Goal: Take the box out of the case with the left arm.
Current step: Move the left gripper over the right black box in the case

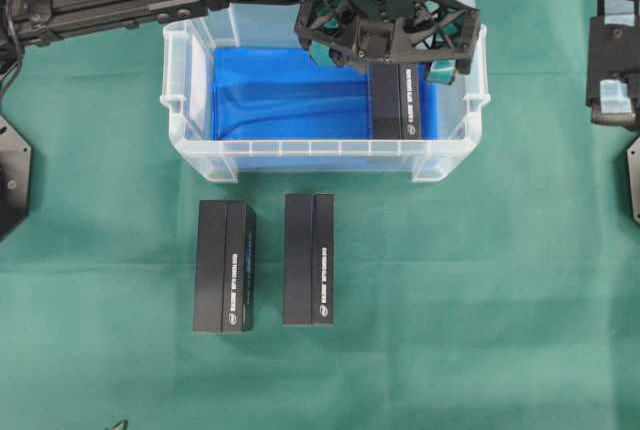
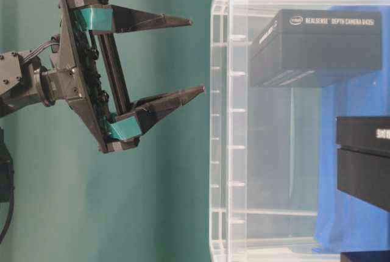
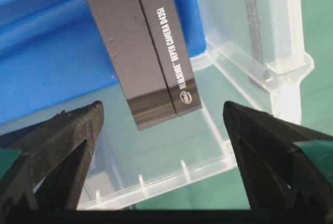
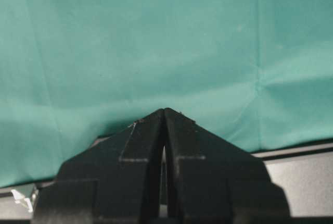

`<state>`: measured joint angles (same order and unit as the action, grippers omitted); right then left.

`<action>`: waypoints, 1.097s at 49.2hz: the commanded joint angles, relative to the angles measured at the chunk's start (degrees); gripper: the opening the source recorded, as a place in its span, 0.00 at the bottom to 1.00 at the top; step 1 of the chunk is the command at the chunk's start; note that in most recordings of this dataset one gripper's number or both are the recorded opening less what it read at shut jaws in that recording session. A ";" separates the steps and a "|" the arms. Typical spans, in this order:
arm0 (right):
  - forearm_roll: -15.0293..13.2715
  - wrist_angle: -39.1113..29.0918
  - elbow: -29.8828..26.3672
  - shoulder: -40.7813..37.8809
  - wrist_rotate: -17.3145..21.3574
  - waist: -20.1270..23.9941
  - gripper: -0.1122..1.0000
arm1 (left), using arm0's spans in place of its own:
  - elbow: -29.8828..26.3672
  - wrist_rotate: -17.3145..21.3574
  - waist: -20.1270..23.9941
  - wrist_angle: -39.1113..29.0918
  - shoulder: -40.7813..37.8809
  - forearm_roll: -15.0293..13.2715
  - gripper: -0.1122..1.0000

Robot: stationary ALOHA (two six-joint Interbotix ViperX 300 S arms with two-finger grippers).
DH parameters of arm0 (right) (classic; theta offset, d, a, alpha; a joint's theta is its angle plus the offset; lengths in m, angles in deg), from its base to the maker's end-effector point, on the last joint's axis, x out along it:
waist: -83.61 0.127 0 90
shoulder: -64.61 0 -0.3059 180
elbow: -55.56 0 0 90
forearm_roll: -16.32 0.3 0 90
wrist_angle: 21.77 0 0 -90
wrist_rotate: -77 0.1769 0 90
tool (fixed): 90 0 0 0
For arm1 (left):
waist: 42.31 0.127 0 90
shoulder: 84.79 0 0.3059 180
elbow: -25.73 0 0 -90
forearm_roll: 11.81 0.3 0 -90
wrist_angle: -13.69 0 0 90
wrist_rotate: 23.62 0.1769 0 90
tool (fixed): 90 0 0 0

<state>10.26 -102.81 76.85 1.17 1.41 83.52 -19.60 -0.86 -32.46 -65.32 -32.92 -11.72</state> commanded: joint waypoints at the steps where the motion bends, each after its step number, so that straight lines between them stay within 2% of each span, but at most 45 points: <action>1: 0.00 0.35 -0.53 0.09 0.09 0.00 0.10 | -1.41 -0.79 0.26 0.18 1.05 -0.18 0.96; 13: 0.00 0.26 -0.53 0.09 0.09 0.00 0.10 | -1.23 -2.72 0.26 0.35 0.97 -0.18 0.96; 23: 0.00 0.26 -0.44 0.09 0.09 0.00 0.10 | -1.23 -2.90 0.18 2.20 0.70 -0.44 0.96; 54: 0.00 0.18 -0.09 0.35 0.09 0.00 0.10 | -0.88 -2.90 0.26 1.93 0.44 -0.70 0.96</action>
<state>10.26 -102.81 77.29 1.26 1.41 83.43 -19.60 -3.67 -32.29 -63.47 -33.71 -12.43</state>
